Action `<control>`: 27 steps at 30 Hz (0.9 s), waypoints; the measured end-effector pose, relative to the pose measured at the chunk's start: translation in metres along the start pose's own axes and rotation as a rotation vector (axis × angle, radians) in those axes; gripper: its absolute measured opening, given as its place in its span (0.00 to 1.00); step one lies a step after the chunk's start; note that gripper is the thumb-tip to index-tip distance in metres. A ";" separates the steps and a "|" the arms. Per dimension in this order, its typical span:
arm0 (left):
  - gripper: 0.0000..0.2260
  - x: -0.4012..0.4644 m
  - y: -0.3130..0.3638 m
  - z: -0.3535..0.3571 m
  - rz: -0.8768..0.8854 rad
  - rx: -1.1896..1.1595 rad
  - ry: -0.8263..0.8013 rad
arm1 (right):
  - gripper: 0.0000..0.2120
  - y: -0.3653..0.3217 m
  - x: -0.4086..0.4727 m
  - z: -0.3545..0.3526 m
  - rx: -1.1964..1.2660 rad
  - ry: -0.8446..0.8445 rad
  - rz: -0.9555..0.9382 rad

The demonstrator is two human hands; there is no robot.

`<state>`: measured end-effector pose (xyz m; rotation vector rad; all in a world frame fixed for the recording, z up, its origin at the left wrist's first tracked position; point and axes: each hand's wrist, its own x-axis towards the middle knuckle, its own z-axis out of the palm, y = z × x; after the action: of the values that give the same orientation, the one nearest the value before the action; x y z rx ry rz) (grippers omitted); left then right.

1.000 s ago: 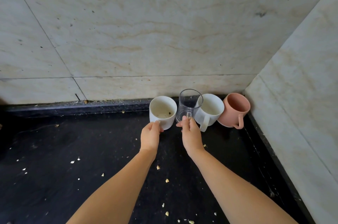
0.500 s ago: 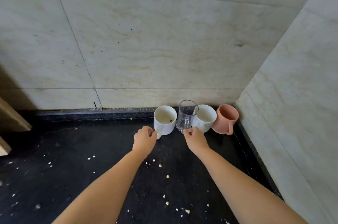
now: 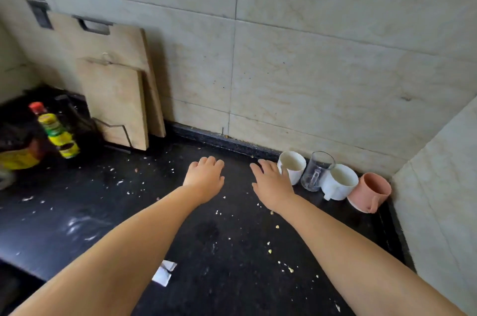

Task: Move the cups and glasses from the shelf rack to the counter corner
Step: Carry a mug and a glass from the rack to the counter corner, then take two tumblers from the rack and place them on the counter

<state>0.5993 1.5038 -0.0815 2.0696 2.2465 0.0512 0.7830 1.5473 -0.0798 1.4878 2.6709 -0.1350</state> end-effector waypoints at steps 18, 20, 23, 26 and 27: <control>0.17 -0.348 -0.146 -0.013 -0.820 0.013 0.106 | 0.23 -0.302 -0.089 -0.006 -0.176 0.024 -0.829; 0.17 -0.409 -0.150 -0.013 -0.916 0.009 0.112 | 0.22 -0.344 -0.125 -0.003 -0.173 0.029 -0.919; 0.17 -0.489 -0.149 -0.007 -1.013 0.012 0.127 | 0.24 -0.390 -0.179 0.007 -0.179 0.039 -0.996; 0.18 -0.589 -0.141 0.002 -1.101 0.032 0.099 | 0.24 -0.441 -0.252 0.026 -0.193 0.002 -1.079; 0.18 -0.627 -0.138 0.004 -1.138 0.045 0.092 | 0.24 -0.463 -0.279 0.033 -0.191 -0.003 -1.117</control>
<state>0.5130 0.8678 -0.0712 0.5467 3.0959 0.0147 0.5366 1.0654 -0.0635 -0.1672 3.0241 0.0600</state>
